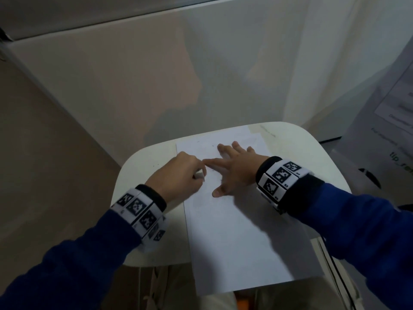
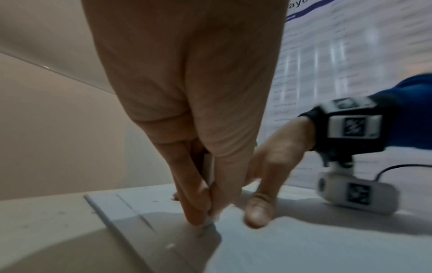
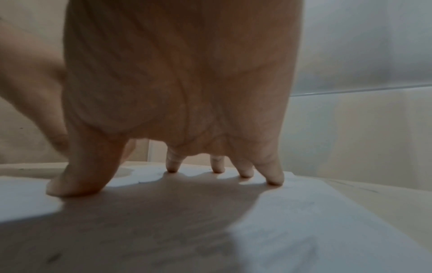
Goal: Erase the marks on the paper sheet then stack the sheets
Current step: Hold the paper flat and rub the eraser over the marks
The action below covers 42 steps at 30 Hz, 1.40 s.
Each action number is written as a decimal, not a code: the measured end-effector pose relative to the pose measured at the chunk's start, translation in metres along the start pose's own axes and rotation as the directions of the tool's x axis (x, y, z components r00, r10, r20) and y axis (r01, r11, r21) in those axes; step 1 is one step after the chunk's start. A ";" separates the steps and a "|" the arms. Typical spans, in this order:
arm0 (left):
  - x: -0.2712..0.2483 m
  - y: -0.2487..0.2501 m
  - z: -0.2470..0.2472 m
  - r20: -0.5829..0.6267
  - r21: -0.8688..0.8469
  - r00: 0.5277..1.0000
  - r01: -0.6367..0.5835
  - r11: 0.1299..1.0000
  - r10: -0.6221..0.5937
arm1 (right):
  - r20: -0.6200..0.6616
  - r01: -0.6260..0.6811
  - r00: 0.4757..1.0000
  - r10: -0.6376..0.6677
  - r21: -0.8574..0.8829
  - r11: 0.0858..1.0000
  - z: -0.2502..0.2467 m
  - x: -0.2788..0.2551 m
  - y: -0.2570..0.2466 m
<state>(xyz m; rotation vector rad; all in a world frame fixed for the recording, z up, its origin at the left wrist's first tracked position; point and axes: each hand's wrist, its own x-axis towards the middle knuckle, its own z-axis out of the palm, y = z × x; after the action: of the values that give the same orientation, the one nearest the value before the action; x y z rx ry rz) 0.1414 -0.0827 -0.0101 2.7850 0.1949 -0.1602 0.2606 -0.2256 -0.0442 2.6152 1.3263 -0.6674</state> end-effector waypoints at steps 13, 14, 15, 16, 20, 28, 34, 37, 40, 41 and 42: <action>0.004 0.004 -0.001 0.007 0.049 0.999 -0.040 0.998 0.040 | -0.011 0.009 1.000 -0.009 0.006 1.000 0.000 0.002 -0.001; 0.001 0.006 0.000 0.038 0.045 0.998 -0.057 0.997 0.055 | -0.013 0.010 1.000 -0.009 0.008 1.000 0.001 0.001 -0.001; -0.002 0.008 0.000 0.072 0.048 0.995 -0.074 0.996 0.070 | -0.013 0.009 1.000 -0.009 0.009 1.000 0.001 0.001 0.000; -0.004 0.010 0.000 0.097 0.054 0.992 -0.084 0.995 0.079 | -0.011 0.007 1.000 -0.007 0.010 1.000 0.002 0.001 0.000; 0.009 0.005 -0.005 0.011 0.042 0.999 -0.052 0.998 0.051 | -0.006 0.006 1.000 -0.006 0.010 1.000 -0.002 -0.001 -0.001; -0.004 0.019 0.001 0.096 0.045 0.992 -0.085 0.995 0.080 | -0.010 0.021 1.000 -0.021 0.021 1.000 -0.001 -0.008 -0.003; 0.008 0.005 -0.003 0.011 0.036 0.999 -0.036 0.999 0.035 | -0.006 0.012 1.000 -0.012 0.004 1.000 -0.003 -0.008 -0.004; 0.009 0.004 -0.003 -0.026 0.042 1.000 -0.014 0.999 0.015 | -0.011 0.011 1.000 -0.011 0.005 1.000 -0.002 -0.009 -0.004; -0.008 0.012 0.003 0.056 0.036 0.998 -0.045 0.998 0.043 | -0.007 0.020 1.000 -0.020 0.010 1.000 0.000 -0.007 -0.003; -0.013 0.015 0.004 0.080 0.036 0.995 -0.056 0.998 0.053 | -0.003 0.019 1.000 -0.019 0.008 1.000 0.000 -0.006 -0.002; -0.014 0.015 0.005 0.087 0.031 0.995 -0.059 0.998 0.056 | 0.002 0.015 1.000 -0.015 0.006 1.000 0.001 -0.005 -0.001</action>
<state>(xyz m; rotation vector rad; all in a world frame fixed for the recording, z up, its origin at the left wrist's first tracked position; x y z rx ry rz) 0.1293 -0.1000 -0.0075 2.8062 0.0918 -0.2717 0.2569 -0.2285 -0.0425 2.6111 1.3470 -0.6771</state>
